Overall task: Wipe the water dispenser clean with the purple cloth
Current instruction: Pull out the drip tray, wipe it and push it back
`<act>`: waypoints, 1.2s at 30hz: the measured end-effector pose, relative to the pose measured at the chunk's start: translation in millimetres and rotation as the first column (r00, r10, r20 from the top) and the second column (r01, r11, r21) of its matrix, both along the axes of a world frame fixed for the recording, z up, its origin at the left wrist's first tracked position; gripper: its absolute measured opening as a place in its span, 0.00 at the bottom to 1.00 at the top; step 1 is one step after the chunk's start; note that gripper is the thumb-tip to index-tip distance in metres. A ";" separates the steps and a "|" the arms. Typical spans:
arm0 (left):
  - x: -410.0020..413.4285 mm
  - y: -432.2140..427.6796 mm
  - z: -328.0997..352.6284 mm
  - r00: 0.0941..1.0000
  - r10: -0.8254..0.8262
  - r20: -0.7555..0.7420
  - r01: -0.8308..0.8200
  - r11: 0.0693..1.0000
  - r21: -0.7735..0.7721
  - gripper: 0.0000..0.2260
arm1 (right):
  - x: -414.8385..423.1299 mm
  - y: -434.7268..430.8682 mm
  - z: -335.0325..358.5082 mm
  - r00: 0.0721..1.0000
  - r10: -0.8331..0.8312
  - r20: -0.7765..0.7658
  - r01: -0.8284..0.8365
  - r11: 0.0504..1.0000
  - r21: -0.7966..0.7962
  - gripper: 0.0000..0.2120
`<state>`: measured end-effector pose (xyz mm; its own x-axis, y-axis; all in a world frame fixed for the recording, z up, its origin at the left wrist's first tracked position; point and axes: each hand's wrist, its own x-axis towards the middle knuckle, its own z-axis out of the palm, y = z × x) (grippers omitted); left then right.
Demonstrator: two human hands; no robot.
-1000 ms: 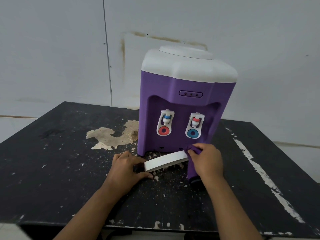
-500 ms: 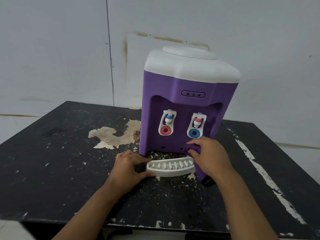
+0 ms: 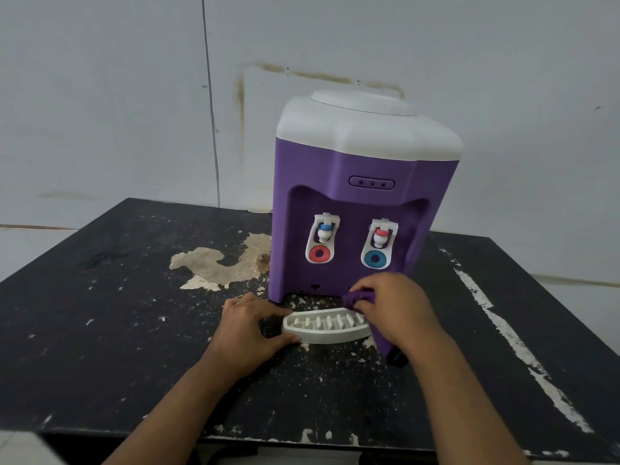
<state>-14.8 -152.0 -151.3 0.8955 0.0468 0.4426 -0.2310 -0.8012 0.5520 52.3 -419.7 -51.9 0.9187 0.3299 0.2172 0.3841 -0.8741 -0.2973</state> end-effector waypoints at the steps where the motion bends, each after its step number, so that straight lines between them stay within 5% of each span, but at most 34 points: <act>1: 0.3 0.1 -0.1 1.000 0.002 0.000 -0.002 1.000 -0.004 0.23 | -5.6 12.1 -5.0 1.000 0.023 -0.012 -0.023 0.999 0.026 0.09; 6: 0.8 -0.1 -0.3 1.000 0.001 0.005 -0.001 1.000 -0.007 0.22 | -19.0 44.8 -17.5 0.991 0.052 -0.119 -0.057 0.998 -0.036 0.11; 13: 2.2 -0.3 0.6 1.000 -0.023 0.004 0.023 0.998 -0.063 0.16 | -37.3 92.1 -34.1 0.974 0.220 -0.053 -0.214 0.971 0.104 0.10; 25: -0.2 -1.7 2.7 1.000 0.006 -0.031 -0.005 0.999 0.031 0.24 | 11.1 -35.1 -34.4 0.947 -0.322 0.022 0.315 0.937 0.152 0.08; 32: -1.1 -5.3 5.3 0.999 -0.028 -0.026 0.031 0.993 0.110 0.30 | -23.6 2.2 -32.5 0.990 -0.139 0.006 0.138 0.984 0.111 0.09; 36: -5.5 -6.0 8.4 0.998 -0.033 0.056 0.023 0.985 0.169 0.24 | -48.6 43.4 -40.0 0.998 0.030 0.048 -0.035 0.995 0.093 0.08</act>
<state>-20.3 -157.9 -142.9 0.8677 -0.0575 0.4938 -0.2828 -0.8740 0.3952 3.7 -376.4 -91.9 0.8959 0.3356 0.2910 0.4273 -0.8301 -0.3583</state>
